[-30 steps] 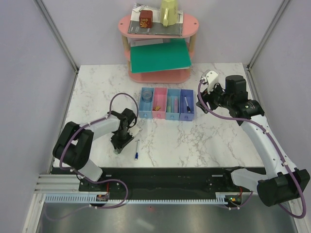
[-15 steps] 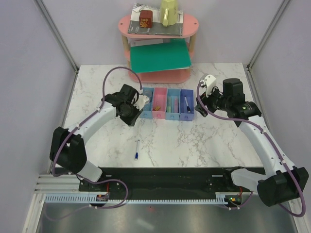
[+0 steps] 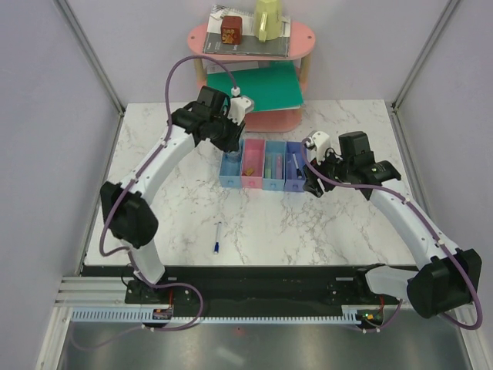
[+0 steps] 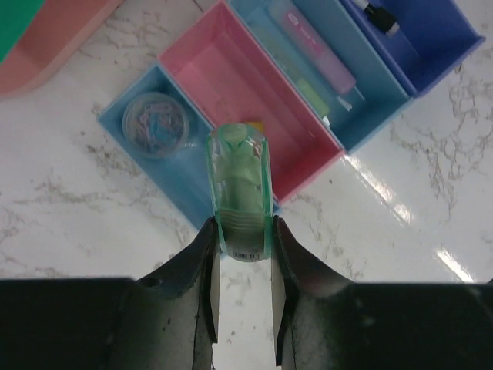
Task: Sort the stationery into containers
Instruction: Place the stationery in the storage box, then pick up the pen from the center of the board, then place the pen in the storage box.
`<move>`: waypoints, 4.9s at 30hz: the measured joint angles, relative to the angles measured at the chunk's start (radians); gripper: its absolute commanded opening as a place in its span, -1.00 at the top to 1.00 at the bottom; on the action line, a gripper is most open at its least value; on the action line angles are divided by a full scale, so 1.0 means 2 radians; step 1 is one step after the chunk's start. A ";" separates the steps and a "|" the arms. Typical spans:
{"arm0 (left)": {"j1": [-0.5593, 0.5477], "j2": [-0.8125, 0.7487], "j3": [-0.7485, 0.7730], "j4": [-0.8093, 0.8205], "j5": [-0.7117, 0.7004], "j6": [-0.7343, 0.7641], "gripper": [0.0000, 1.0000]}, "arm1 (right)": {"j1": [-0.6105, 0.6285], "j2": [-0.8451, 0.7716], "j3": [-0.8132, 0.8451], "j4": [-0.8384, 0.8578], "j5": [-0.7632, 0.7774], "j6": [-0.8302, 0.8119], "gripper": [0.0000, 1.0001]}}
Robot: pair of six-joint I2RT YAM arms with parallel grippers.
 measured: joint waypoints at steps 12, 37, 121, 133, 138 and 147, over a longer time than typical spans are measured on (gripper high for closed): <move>-0.014 0.195 0.106 0.000 0.025 -0.026 0.96 | 0.000 -0.001 -0.010 -0.001 0.025 -0.006 -0.40; -0.016 0.189 0.095 -0.001 0.042 -0.042 -0.35 | 0.000 -0.015 -0.020 0.001 0.036 -0.008 -0.41; -0.095 -0.055 -0.054 0.000 0.103 -0.110 0.96 | -0.005 -0.023 0.068 -0.082 -0.071 -0.042 -0.82; -0.091 -0.057 0.080 0.041 0.185 -0.116 0.96 | -0.005 0.007 0.140 -0.094 -0.174 -0.042 -0.96; -0.090 -0.044 0.106 0.068 0.225 -0.141 0.96 | -0.004 0.019 0.163 -0.086 -0.204 -0.027 -0.96; -0.090 -0.013 0.107 0.083 0.266 -0.172 0.96 | -0.001 0.043 0.212 -0.058 -0.243 0.002 -0.96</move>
